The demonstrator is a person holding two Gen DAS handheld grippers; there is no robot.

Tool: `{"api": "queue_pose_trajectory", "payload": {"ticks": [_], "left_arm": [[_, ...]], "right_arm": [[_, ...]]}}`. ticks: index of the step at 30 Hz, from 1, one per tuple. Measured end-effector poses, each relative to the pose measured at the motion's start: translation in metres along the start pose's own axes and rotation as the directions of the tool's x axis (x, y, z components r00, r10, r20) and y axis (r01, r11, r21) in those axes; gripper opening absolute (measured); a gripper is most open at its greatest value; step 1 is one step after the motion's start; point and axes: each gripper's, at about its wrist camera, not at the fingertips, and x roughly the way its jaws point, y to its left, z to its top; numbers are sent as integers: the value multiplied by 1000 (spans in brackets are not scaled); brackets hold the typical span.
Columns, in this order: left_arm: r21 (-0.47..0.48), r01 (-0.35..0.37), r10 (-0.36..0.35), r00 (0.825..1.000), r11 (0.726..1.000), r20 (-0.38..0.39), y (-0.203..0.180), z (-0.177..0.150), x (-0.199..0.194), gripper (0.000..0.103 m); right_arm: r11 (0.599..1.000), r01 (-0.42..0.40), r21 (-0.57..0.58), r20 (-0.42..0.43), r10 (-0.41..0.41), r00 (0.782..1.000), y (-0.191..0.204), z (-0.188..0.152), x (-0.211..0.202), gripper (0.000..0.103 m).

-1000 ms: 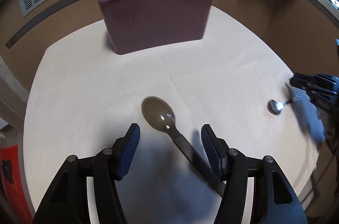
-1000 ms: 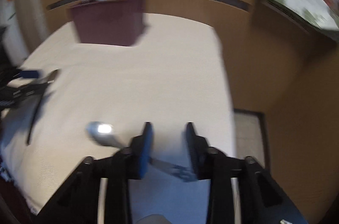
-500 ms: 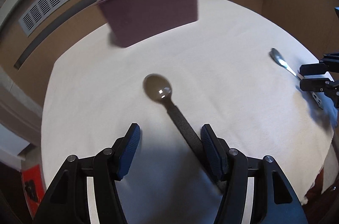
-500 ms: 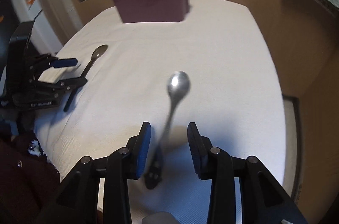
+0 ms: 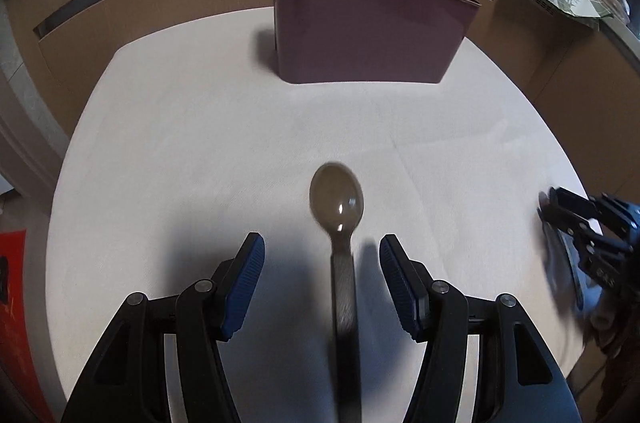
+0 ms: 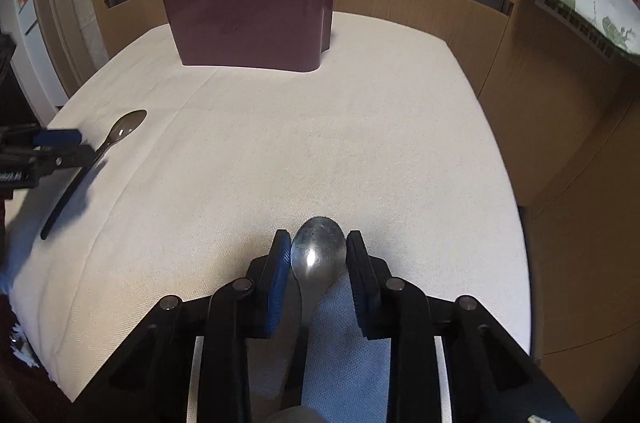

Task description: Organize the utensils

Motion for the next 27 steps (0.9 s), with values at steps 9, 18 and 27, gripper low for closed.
{"api": "queue_pose_trajectory", "payload": {"ticks": [9,18,27], "left_arm": [[58,-41,42,999,997,-18,-15,23,25,47],[77,-26,31,998,997,-53,-9,24,21,46],[-37,89,-83,987,995,140,1,23,-18,34]], "right_arm": [[994,-62,92,118,51,992,-5,13,-17,26],[995,-53,89,201,34,979,7,24,-25,26],[990,-74,121,264,40,964,8,33,-38,26]]}}
